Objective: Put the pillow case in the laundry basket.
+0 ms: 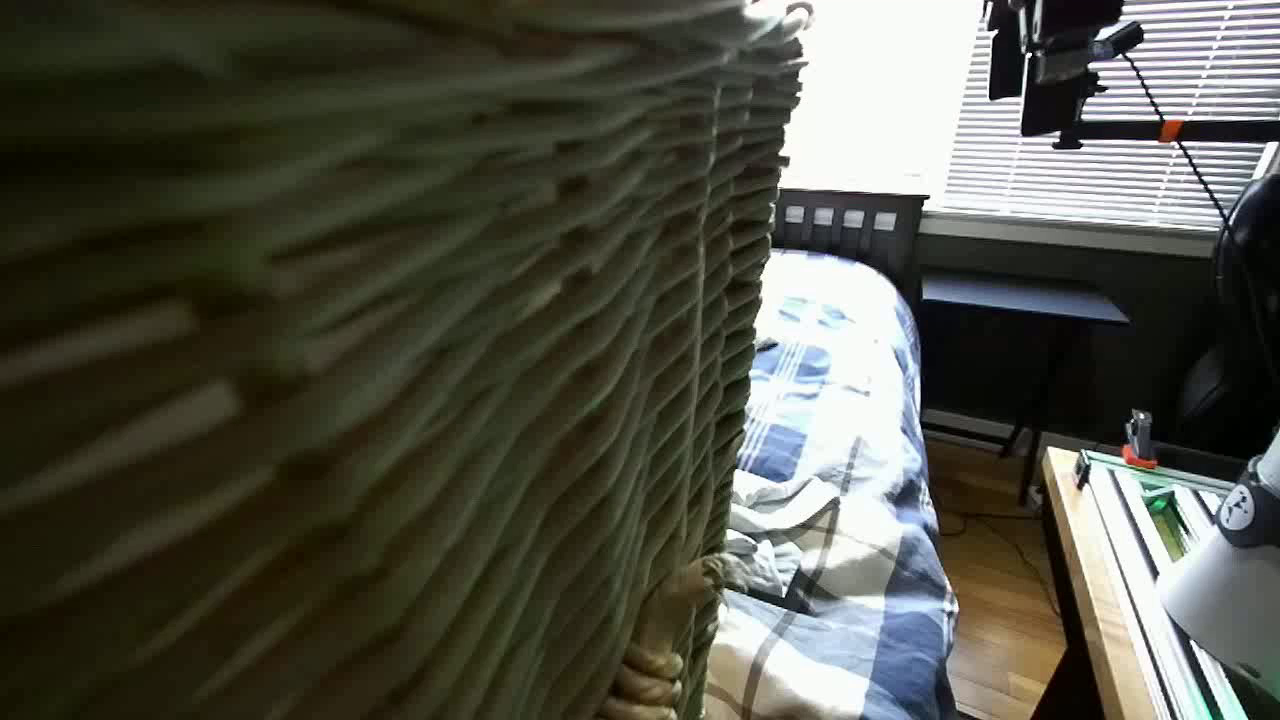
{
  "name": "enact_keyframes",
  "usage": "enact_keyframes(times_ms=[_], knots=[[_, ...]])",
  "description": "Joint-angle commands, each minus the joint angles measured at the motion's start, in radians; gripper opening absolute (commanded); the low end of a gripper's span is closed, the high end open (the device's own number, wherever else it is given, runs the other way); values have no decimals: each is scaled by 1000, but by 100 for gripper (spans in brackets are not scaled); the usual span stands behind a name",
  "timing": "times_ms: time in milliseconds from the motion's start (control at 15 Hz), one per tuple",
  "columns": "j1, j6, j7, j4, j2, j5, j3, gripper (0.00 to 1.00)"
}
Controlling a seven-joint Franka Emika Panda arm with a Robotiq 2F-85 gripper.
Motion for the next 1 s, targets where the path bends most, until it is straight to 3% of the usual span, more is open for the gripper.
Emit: enact_keyframes(times_ms=[0,733,933], knots=[[22,-2,11,2,5,-8,-16,100],[22,-2,11,3,5,-8,-16,100],[23,96,11,-33,43,14,-27,100]])
